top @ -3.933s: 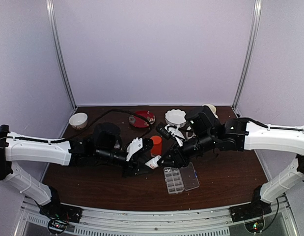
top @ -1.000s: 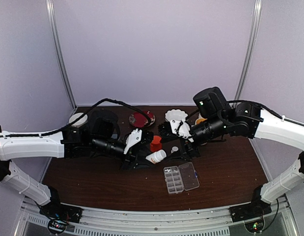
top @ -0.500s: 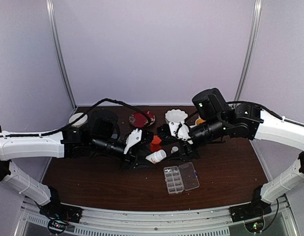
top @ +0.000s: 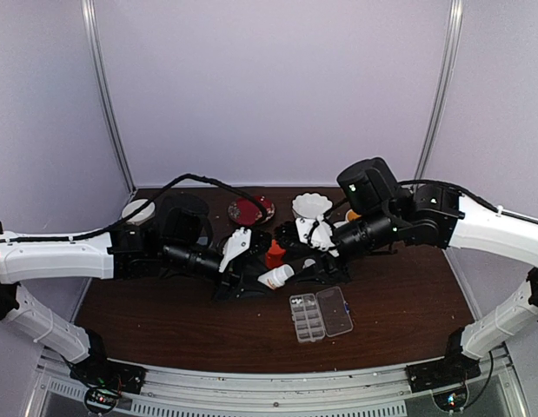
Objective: Sort the pills into containers
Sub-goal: Screw the lid of the pill bottle onto the pill bottle.
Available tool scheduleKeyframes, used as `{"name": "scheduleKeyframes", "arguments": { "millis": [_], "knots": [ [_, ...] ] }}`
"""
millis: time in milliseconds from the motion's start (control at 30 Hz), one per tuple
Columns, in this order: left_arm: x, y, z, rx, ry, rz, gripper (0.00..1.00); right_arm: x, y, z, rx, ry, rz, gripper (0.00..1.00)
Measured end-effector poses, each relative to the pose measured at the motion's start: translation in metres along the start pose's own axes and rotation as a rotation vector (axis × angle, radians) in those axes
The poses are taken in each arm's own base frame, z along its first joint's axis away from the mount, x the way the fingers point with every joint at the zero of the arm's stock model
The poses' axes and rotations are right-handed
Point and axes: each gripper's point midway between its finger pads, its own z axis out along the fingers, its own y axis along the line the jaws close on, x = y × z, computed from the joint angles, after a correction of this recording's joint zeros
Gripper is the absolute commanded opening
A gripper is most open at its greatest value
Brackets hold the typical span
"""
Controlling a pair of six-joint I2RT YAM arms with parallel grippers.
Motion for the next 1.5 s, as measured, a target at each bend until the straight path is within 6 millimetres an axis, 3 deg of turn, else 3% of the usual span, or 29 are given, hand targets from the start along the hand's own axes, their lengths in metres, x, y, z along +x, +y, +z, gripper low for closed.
{"name": "scheduleKeyframes", "arguments": {
  "millis": [100, 333, 500, 700, 800, 967, 1167, 1500],
  "knots": [
    [0.0, 0.0, 0.0, 0.0, 0.0, 0.0, 0.1, 0.0, 0.0, 0.001, 0.002, 0.003, 0.006, 0.38],
    [0.001, 0.003, 0.0, -0.013, 0.004, -0.001, 0.09, 0.001, -0.001, 0.003, 0.016, 0.011, 0.049, 0.15],
    [0.004, 0.009, -0.001, -0.05, 0.018, -0.001, 0.07, 0.004, -0.006, 0.006, 0.043, 0.01, 0.168, 0.11],
    [0.009, 0.025, -0.002, -0.145, 0.052, 0.03, 0.06, 0.01, -0.016, 0.009, 0.112, -0.015, 0.486, 0.04],
    [0.011, 0.032, -0.003, -0.201, 0.072, 0.072, 0.06, 0.014, -0.022, 0.01, 0.151, -0.035, 0.684, 0.07],
    [0.009, 0.043, -0.003, -0.319, 0.116, 0.189, 0.06, 0.018, -0.03, 0.009, 0.199, -0.068, 1.06, 0.0],
    [0.01, 0.057, 0.001, -0.464, 0.217, 0.338, 0.06, 0.028, -0.038, 0.01, 0.223, -0.105, 1.443, 0.0],
    [0.011, 0.073, -0.009, -0.652, 0.312, 0.434, 0.08, 0.03, -0.053, 0.015, 0.212, -0.242, 1.779, 0.0]
  ]
}}
